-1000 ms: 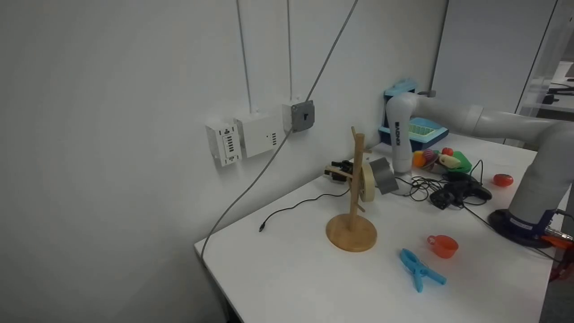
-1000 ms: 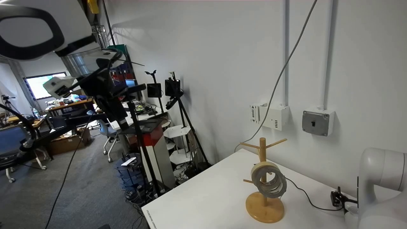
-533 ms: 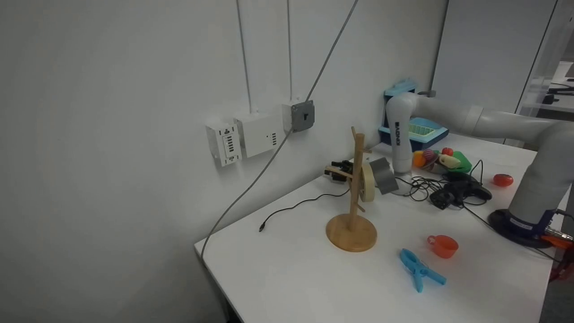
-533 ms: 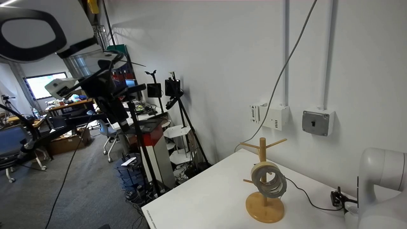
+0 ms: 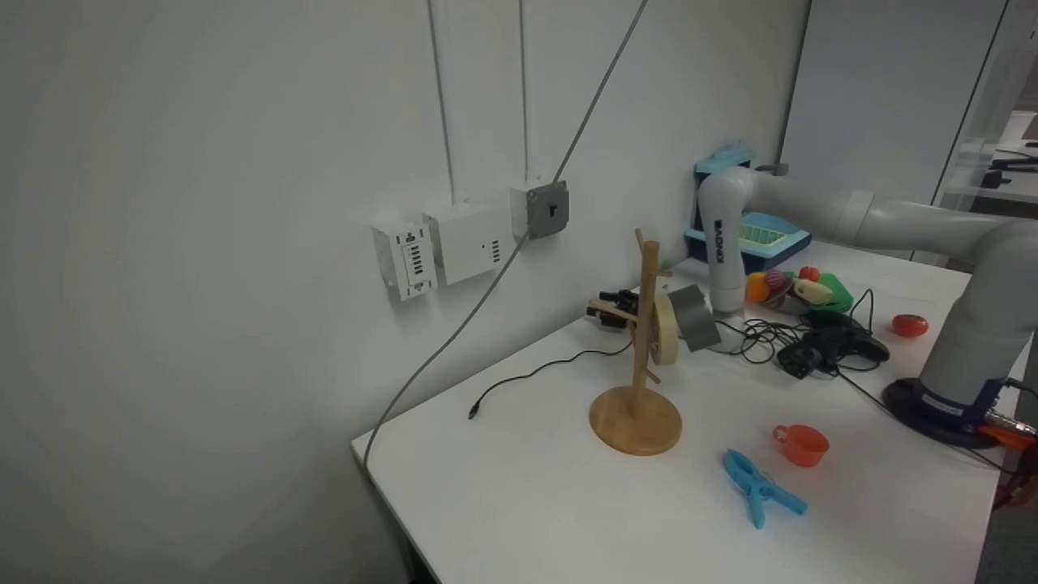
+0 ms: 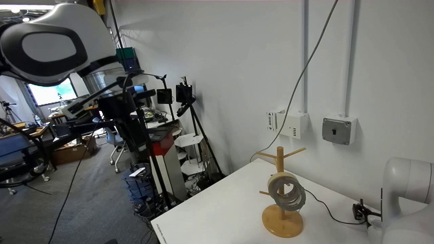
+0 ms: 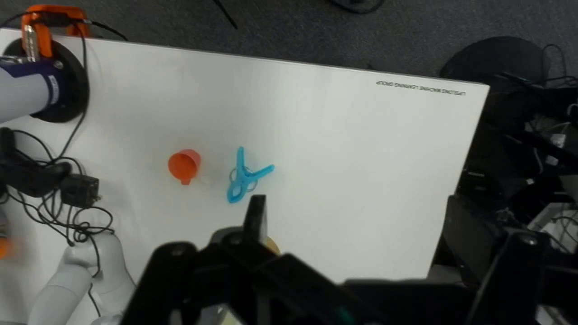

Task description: Unhang the masking tape from the tree

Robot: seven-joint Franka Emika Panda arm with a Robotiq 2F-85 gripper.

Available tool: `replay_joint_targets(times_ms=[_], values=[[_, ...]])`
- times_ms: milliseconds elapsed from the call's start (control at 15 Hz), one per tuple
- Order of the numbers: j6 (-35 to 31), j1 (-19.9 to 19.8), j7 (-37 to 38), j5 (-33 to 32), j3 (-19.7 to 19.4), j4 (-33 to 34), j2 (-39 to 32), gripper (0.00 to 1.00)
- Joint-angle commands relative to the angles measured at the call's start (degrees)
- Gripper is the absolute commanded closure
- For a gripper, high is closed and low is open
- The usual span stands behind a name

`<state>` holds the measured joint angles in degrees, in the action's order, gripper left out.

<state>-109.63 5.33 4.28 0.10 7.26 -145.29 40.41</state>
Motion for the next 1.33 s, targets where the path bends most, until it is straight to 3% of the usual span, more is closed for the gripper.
replay_joint_targets(times_ms=[0, 267, 333, 933, 1267], values=[[-1.2, -3.2, 2.9, -4.4, 0.6, -1.1, -2.3, 0.0], [-3.0, -4.8, 5.3, -8.1, 0.7, -0.6, -5.8, 0.0], [-1.5, -3.4, 3.6, -6.4, -0.3, -1.0, -4.4, 0.0], [-2.8, -4.1, 4.7, -7.8, -0.1, -1.2, -6.0, 0.0], [-3.8, -5.6, 1.3, -9.6, -3.1, -2.6, -7.0, 0.0]])
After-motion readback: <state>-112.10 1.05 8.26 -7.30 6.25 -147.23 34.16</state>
